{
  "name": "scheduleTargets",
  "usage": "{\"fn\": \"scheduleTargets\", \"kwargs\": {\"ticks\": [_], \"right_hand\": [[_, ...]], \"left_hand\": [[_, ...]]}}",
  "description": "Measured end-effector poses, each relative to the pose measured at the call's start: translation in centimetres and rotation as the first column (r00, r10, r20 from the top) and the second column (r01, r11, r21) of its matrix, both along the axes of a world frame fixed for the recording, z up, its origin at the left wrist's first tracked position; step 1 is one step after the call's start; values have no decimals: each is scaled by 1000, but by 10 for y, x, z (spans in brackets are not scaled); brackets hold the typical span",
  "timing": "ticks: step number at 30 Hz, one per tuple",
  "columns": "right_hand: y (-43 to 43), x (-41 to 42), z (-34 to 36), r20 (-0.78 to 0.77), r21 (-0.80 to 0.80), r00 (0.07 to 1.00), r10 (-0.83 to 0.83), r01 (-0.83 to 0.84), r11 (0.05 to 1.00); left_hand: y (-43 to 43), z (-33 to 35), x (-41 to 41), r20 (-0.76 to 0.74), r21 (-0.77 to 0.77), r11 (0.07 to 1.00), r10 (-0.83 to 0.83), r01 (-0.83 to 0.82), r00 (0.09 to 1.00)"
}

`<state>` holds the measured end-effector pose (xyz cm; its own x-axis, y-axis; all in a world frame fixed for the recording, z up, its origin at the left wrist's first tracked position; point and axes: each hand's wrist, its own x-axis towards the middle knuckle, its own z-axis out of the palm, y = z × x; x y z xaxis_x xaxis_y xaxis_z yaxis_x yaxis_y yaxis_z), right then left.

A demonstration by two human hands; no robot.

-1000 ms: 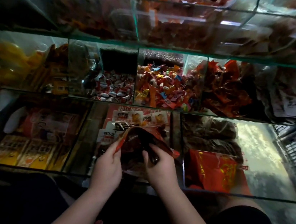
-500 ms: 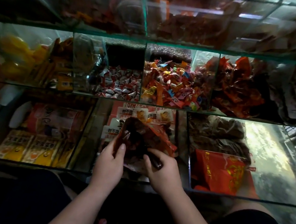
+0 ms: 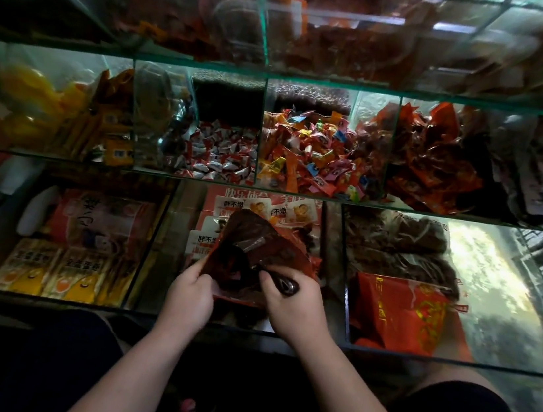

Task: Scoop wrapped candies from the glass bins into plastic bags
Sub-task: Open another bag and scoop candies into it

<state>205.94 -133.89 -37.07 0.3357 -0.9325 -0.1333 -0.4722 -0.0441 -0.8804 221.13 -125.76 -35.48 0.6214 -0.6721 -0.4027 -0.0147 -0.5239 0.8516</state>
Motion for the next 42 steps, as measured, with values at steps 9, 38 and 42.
{"fn": "scheduleTargets", "kwargs": {"ticks": [9,38,42], "right_hand": [[3,25,2,16,117,997,-71,68,991],[17,-54,85,493,482,723,-484,237,844],[24,-75,108,497,439,735,-461,246,864]], "left_hand": [[6,-7,9,25,6,1000,-23,23,999],[18,33,-3,779,-303,897,38,322,625],[0,27,-14,691,-76,933,-205,351,694]]}}
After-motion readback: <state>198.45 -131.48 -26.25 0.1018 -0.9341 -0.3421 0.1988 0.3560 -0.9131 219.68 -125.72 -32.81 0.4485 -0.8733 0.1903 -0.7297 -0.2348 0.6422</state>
